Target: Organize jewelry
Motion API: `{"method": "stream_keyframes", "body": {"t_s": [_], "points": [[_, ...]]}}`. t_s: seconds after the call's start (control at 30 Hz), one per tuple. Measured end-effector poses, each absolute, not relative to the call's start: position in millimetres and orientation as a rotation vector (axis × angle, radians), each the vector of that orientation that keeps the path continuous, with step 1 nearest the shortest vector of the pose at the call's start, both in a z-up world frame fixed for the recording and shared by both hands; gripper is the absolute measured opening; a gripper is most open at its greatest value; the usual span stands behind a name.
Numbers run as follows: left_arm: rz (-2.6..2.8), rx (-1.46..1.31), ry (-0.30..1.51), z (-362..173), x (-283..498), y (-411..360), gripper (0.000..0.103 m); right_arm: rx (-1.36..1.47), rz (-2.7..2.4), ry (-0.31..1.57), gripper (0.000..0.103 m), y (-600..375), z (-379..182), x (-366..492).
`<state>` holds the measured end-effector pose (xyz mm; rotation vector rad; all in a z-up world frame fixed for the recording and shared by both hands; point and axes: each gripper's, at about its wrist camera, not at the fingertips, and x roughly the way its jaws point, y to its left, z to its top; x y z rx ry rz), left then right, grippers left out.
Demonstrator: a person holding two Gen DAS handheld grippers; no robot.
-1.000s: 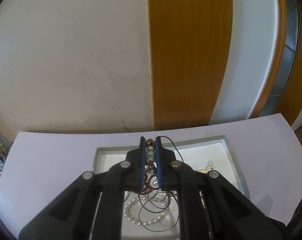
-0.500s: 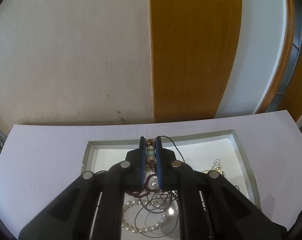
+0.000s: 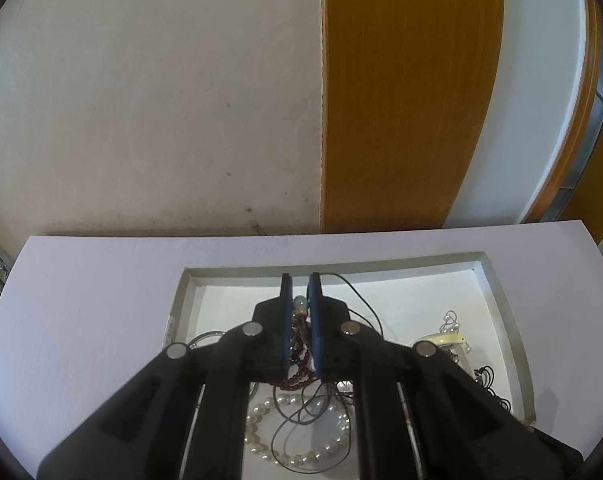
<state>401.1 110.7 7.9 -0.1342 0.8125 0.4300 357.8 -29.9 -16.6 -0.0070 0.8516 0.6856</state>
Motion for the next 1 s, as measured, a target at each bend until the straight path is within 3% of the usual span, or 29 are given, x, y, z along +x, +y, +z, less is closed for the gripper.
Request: {"method": "stream_keyframes", "body": {"t_s": [0.07,0.2,0.27,0.33,0.5,0.8,1.0], "points": [[0.442,-0.134,0.807,7.9,398.6,111.9,0.01,-0.003,0.683,0.852,0.015,-30.7,-16.4,357.4],[0.454,-0.131,0.801,9.9,392.8,113.9,0.032,0.002,0.684,0.854,0.018,-31.6,-17.7,358.2],[0.461,-0.133,0.794,11.8,389.1,115.4,0.04,0.006,0.684,0.85,0.029,-32.3,-16.0,357.8],[0.466,-0.137,0.792,13.0,385.1,117.7,0.047,0.003,0.674,0.842,0.05,-33.0,-13.6,355.6],[0.47,-0.133,0.78,17.5,373.4,117.9,0.063,0.005,0.654,0.833,0.054,-37.6,-10.0,352.1],[0.471,-0.133,0.771,25.2,343.1,115.7,0.068,-0.004,0.643,0.82,0.057,-43.4,-2.6,335.5],[0.472,-0.129,0.759,27.9,320.0,111.9,0.073,-0.016,0.633,0.8,0.066,-48.2,5.5,323.3]]}}
